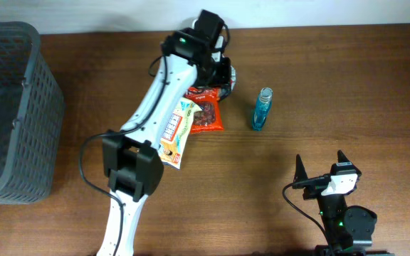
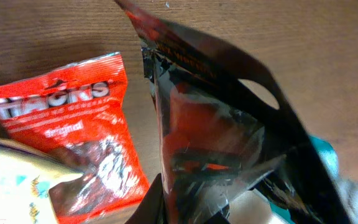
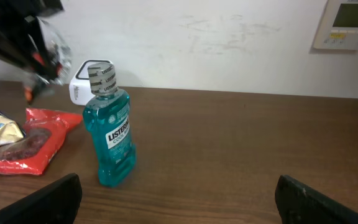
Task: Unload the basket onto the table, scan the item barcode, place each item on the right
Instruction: 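Carry the black-packaged tool with left gripper and set it by the bottle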
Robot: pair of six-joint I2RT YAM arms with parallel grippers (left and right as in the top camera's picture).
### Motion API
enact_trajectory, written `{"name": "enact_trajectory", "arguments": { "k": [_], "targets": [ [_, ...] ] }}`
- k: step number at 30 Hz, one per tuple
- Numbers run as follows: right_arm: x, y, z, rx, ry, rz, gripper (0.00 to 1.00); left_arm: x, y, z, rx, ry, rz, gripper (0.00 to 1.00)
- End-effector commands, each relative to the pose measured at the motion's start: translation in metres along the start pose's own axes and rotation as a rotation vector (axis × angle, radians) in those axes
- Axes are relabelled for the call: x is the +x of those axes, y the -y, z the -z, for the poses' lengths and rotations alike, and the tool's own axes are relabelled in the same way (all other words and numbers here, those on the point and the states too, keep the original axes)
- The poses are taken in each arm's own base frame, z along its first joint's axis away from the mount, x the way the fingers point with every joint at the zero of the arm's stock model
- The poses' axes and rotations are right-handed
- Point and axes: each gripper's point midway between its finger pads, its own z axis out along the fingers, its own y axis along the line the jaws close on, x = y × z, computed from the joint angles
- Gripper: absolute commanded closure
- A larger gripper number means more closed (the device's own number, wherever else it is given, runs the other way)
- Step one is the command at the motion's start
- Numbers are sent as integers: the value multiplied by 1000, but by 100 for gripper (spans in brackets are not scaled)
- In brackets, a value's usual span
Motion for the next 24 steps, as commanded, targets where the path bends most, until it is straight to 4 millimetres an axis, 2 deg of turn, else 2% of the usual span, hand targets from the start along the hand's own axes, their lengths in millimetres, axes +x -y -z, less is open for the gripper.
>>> {"name": "enact_trajectory", "arguments": {
  "k": [1, 5, 8, 9, 10, 13, 16, 19, 20, 21, 22, 23, 24],
  "targets": [
    [3, 2, 0, 11, -4, -5, 2, 13, 3, -37, -53, -25, 45, 93],
    [3, 2, 0, 11, -4, -5, 2, 34, 0, -69, -102, -90, 29, 91],
    [3, 2, 0, 11, -4, -5, 2, 45, 4, -80, -110, -123, 16, 82],
    [3, 2, 0, 11, -4, -4, 2, 48, 3, -82, -114, -132, 16, 74],
    [3, 2, 0, 11, -4, -5, 2, 50, 2, -82, -120, -140, 18, 72],
    [3, 2, 0, 11, -4, -4, 2, 53, 0, -81, -129, -153, 20, 71],
    [3, 2, 0, 11, -4, -4, 2, 55, -3, -74, -135, -171, -17, 80],
    [3, 2, 0, 11, -4, -5, 2, 33, -6, -37, -128, -136, -62, 81],
    [3, 2, 0, 11, -4, -4, 2, 19, -10, -14, -121, -104, -80, 81],
    [3, 2, 0, 11, -4, -4, 2, 3, -16, 19, -113, -55, -100, 80],
    [3, 2, 0, 11, -4, -4, 2, -2, -18, 31, -110, -34, -99, 77],
    [3, 2, 0, 11, -4, -5, 2, -16, -26, 67, -108, 34, -84, 71],
    [3, 2, 0, 11, -4, -4, 2, -25, -38, 97, -131, 97, -82, 69]
  ]
}}
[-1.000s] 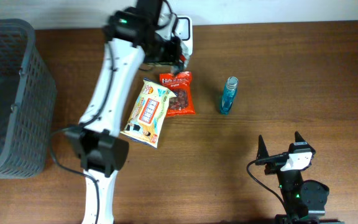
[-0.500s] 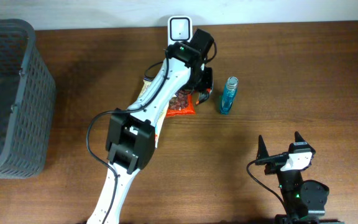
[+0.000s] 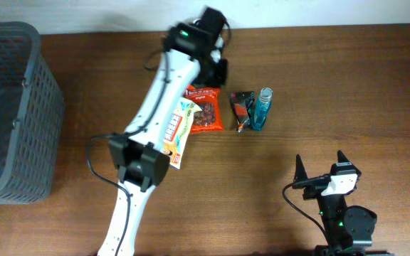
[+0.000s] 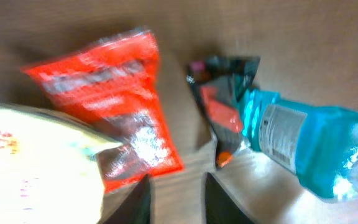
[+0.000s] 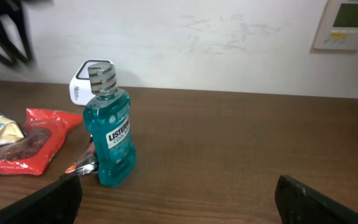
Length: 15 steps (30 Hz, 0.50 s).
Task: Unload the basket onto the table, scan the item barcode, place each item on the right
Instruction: 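Carry the black-packaged tool with left gripper and set it by the bottle, then return the left gripper into the basket and grasp the orange box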
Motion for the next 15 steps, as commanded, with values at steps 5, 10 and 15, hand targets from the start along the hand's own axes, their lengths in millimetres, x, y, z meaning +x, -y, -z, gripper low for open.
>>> {"name": "enact_trajectory", "arguments": {
  "k": [5, 10, 15],
  "targets": [
    [3, 2, 0, 11, -4, -5, 2, -41, -106, 178, -197, 418, -16, 40],
    [3, 2, 0, 11, -4, -5, 2, -10, -244, 296, -658, 589, 245, 12],
    [3, 2, 0, 11, -4, -5, 2, 52, -375, 341, -831, 570, 600, 1]
  ]
}}
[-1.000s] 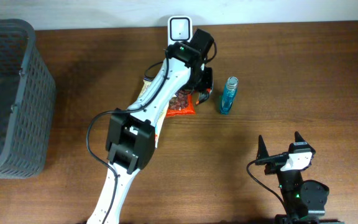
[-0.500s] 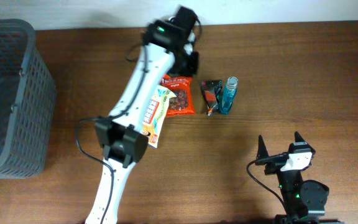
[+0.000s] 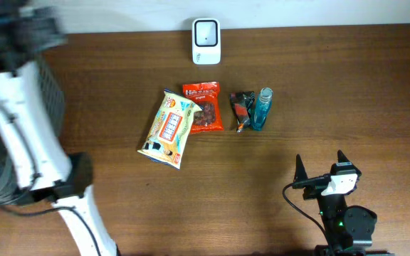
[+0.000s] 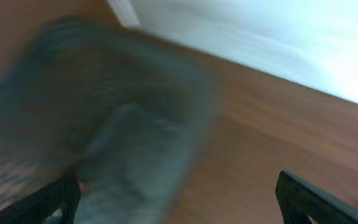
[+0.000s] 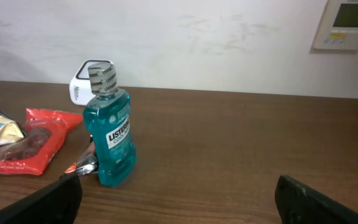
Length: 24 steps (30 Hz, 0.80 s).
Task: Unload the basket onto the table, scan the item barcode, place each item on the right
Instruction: 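Return the left gripper into the basket and grasp the orange box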
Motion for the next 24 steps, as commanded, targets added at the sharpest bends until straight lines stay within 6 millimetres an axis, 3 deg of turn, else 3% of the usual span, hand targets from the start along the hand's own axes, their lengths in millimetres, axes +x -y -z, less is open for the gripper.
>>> {"name": "enact_trajectory", "arguments": {
  "k": [1, 4, 9, 13, 17, 20, 22, 24],
  "targets": [
    [3, 2, 0, 11, -4, -4, 2, 5, -94, -17, -209, -40, 158, 1],
    [3, 2, 0, 11, -4, -4, 2, 26, -143, -39, -302, -133, 257, 1],
    [3, 2, 0, 11, -4, -4, 2, 107, -191, -111, -494, -468, 181, 1],
    [3, 2, 0, 11, -4, -4, 2, 162, -203, -156, -547, -671, -115, 2],
    [3, 2, 0, 11, -4, -4, 2, 203, -212, -183, -599, -792, -354, 2],
    [3, 2, 0, 11, -4, -4, 2, 225, -212, -207, -548, -830, -515, 2],
    [3, 2, 0, 11, -4, -4, 2, 229, -217, -218, -533, -818, -537, 2],
    [3, 2, 0, 11, -4, -4, 2, 241, -212, -231, -412, -810, -525, 2]
  ]
}}
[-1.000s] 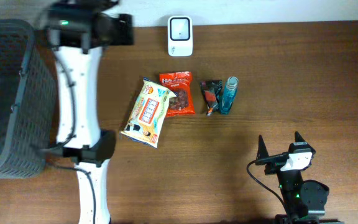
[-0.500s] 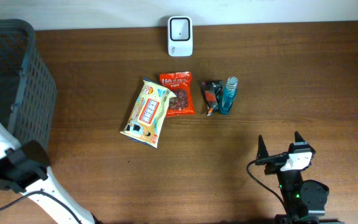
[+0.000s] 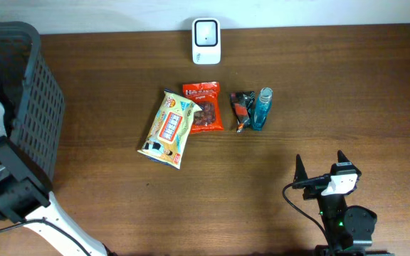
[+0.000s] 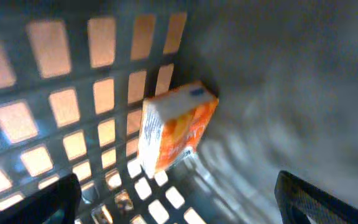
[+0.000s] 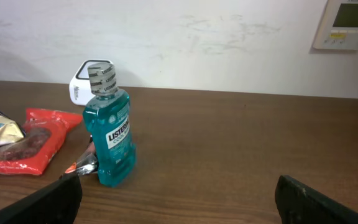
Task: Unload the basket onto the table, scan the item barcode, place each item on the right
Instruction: 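Return the left gripper into the basket and grasp the orange box, then carry the orange box with left gripper and drop it near the bottle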
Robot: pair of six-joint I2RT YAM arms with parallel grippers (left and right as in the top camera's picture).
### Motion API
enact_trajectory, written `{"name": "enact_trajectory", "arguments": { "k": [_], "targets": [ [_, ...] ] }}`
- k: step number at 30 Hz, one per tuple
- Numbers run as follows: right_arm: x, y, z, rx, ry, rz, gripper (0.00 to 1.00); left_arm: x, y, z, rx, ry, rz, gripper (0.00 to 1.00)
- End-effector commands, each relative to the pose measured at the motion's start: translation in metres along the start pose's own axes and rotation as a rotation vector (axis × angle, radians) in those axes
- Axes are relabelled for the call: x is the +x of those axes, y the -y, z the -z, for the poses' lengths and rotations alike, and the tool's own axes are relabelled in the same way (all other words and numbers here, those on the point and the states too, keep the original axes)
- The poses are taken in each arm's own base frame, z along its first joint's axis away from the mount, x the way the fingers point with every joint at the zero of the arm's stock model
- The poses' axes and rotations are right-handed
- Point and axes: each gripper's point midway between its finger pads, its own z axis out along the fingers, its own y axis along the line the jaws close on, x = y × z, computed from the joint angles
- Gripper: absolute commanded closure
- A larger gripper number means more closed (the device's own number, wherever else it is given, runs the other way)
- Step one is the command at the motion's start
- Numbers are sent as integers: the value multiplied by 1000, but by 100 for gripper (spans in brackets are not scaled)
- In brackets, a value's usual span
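Observation:
My left gripper (image 4: 179, 208) is open inside the grey mesh basket (image 3: 40, 107), with nothing between its fingers. Ahead of it an orange and white box (image 4: 178, 127) leans against the basket's wall. In the overhead view only the left arm shows at the basket's edge. The white scanner (image 3: 206, 32) stands at the table's back edge. My right gripper (image 3: 320, 163) rests open at the front right, empty, facing the blue mouthwash bottle (image 5: 109, 134).
A yellow and white snack bag (image 3: 169, 128), a red candy bag (image 3: 203, 108), a dark packet (image 3: 241, 108) and the mouthwash bottle (image 3: 260, 109) lie in a row mid-table, in front of the scanner (image 5: 78, 88).
My left wrist view was a blur of the basket from above. Now it looks inside the basket at the orange and white box. The right arm and the table items have not moved.
My left gripper held the dark packet up by the scanner. Then the packet lay beside the mouthwash bottle with the gripper open over it. After that the left arm was over at the basket, and now its gripper is inside it.

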Motion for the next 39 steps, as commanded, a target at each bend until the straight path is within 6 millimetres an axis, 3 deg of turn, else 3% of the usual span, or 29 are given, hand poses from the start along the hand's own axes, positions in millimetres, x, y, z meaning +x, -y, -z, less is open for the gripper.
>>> {"name": "enact_trajectory", "arguments": {
  "k": [1, 5, 7, 10, 13, 14, 18, 20, 26, 29, 32, 35, 36, 38, 39],
  "targets": [
    [3, 2, 0, 11, -4, -5, 2, 5, 16, -19, 171, 36, -123, 4],
    [3, 2, 0, 11, -3, -5, 2, 10, 10, -36, 256, 55, -79, 9],
    [3, 2, 0, 11, -4, -5, 2, 5, 24, -37, 373, 117, -111, 15],
    [3, 2, 0, 11, -4, -5, 1, 4, 13, -42, 322, 113, -100, 23],
    [3, 2, 0, 11, -3, -5, 2, 3, 14, -41, 330, 118, -99, 31],
    [3, 2, 0, 11, -4, -5, 2, 4, 14, -41, 330, 117, -99, 37],
    [3, 2, 0, 11, -4, -5, 2, 5, 15, -41, 334, 111, -104, 82],
    [3, 2, 0, 11, -3, -5, 2, 6, 16, -41, 336, 108, -105, 99],
    [3, 2, 0, 11, -3, -5, 2, 8, 24, -25, 376, 110, -102, 100],
    [3, 2, 0, 11, -4, -5, 2, -6, 3, 22, 325, 222, -80, 100],
    [3, 2, 0, 11, -3, -5, 2, -21, -39, 89, 243, 403, -6, 100],
    [3, 2, 0, 11, -4, -5, 2, -32, -103, 183, 177, 686, 308, 100],
    [3, 2, 0, 11, -4, -5, 2, -31, -124, 237, 236, 862, 450, 100],
    [3, 2, 0, 11, -4, -5, 2, -25, -132, 304, 371, 1085, 491, 100],
    [3, 2, 0, 11, -3, -5, 2, -17, -132, 347, 477, 1223, 489, 100]
  ]
}}
